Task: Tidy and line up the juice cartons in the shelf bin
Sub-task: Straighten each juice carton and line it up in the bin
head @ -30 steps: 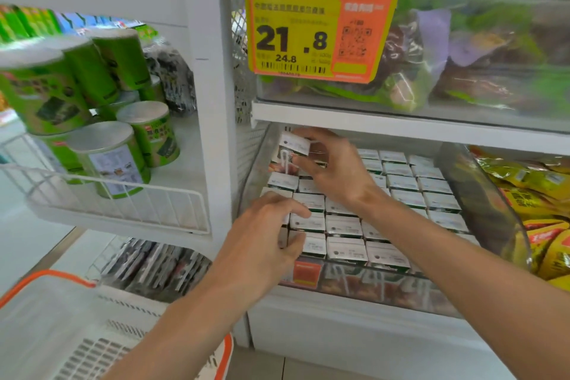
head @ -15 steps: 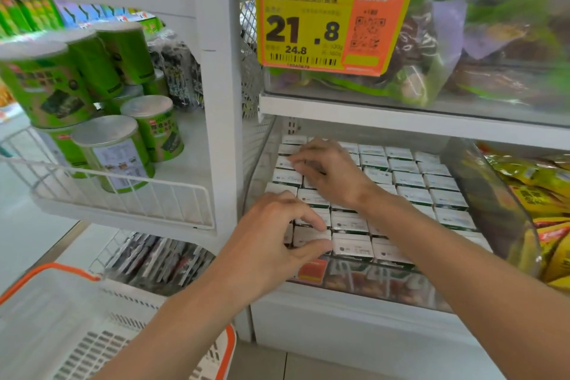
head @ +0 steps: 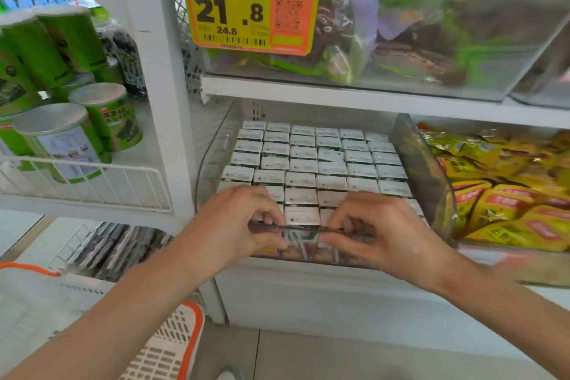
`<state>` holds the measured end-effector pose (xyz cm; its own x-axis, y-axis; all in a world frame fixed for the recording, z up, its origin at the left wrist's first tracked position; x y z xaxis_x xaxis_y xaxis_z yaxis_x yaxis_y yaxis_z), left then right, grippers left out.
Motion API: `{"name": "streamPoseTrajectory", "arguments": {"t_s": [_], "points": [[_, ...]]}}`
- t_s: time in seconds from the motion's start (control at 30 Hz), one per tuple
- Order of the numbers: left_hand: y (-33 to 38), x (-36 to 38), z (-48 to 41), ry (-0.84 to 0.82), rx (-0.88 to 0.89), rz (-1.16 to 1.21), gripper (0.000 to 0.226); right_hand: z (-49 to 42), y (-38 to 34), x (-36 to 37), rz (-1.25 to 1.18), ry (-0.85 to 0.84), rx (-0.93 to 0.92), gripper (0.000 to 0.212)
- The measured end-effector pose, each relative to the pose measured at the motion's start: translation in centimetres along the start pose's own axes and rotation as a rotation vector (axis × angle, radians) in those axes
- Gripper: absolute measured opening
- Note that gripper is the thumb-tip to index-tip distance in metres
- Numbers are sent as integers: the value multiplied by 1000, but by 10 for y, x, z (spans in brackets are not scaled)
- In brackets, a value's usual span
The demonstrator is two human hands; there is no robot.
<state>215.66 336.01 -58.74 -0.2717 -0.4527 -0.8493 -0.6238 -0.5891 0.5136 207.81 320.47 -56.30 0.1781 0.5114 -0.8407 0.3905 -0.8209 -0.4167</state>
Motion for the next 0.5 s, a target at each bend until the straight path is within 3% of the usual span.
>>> {"name": "streamPoseTrajectory", "arguments": {"t_s": [0.2,0.3,0.5], "points": [[15,2,-2,29,38,9,36,22,-8,-5,227,23,-17,20],[27,2,-4,52,82,-47,27,23,-11,4,364,20,-4,14],[44,3,-2,74,185,-167,8,21,-6,2,302,51,15,9]]}}
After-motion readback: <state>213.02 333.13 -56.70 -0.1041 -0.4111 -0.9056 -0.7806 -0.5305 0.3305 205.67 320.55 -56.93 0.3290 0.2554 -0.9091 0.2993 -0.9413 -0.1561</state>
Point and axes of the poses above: each hand's wrist, its own z-axis away from the middle knuckle, its own x-axis out of the palm, y = z × x, the point moved 10 cm from there along -z, towards the middle knuckle, and after that the axes turned 4 degrees about -z, right-handed, at the moved point
